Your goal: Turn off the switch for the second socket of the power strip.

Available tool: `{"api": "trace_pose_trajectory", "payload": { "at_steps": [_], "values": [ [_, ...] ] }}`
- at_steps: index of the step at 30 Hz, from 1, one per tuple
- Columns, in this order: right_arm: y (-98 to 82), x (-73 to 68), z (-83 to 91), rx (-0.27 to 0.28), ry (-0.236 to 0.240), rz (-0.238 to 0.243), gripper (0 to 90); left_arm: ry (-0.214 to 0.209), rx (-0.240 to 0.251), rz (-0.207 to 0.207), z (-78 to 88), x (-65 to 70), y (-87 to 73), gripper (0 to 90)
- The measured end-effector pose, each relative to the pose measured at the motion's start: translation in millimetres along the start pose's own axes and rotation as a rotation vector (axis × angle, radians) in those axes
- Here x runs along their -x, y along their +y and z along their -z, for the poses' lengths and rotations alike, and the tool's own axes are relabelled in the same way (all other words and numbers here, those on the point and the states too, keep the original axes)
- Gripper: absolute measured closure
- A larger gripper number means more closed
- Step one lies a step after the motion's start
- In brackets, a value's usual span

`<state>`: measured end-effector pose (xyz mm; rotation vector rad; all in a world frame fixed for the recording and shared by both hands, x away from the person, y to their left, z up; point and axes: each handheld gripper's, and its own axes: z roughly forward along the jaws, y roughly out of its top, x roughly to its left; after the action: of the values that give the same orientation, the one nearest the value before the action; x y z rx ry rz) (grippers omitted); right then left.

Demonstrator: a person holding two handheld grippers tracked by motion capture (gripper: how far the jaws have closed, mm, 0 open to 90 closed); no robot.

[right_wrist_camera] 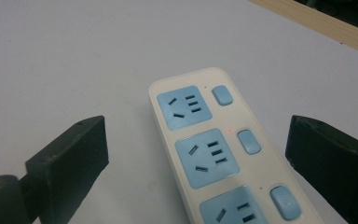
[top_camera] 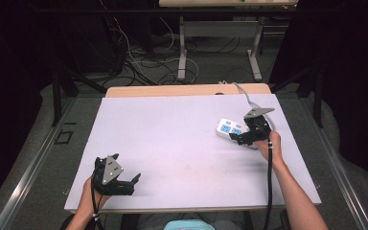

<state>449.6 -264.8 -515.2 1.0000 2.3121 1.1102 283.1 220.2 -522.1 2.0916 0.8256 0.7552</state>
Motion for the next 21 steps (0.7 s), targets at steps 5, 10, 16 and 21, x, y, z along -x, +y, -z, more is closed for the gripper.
{"api": "trace_pose_trajectory", "payload": {
  "at_steps": [5,10,16,21],
  "values": [
    [-0.9,5.4,-6.6,-0.024,-0.013,-0.003,3.2,0.0,-0.002,-0.002,-0.4,-0.4,0.1,1.7],
    [-0.2,15.1,-11.7,-0.027,-0.001,-0.054,0.0,-0.003,0.003,0.001,0.1,0.4,-0.2,1.7],
    [-1.7,21.5,-17.3,-0.036,-0.001,-0.079,0.0,-0.001,0.0,-0.003,0.0,-0.6,-0.3,1.7],
    [-1.5,22.3,-18.8,-0.026,-0.013,-0.074,0.0,-0.002,-0.001,-0.002,-0.3,-0.4,-0.4,1.7]
  ]
}}
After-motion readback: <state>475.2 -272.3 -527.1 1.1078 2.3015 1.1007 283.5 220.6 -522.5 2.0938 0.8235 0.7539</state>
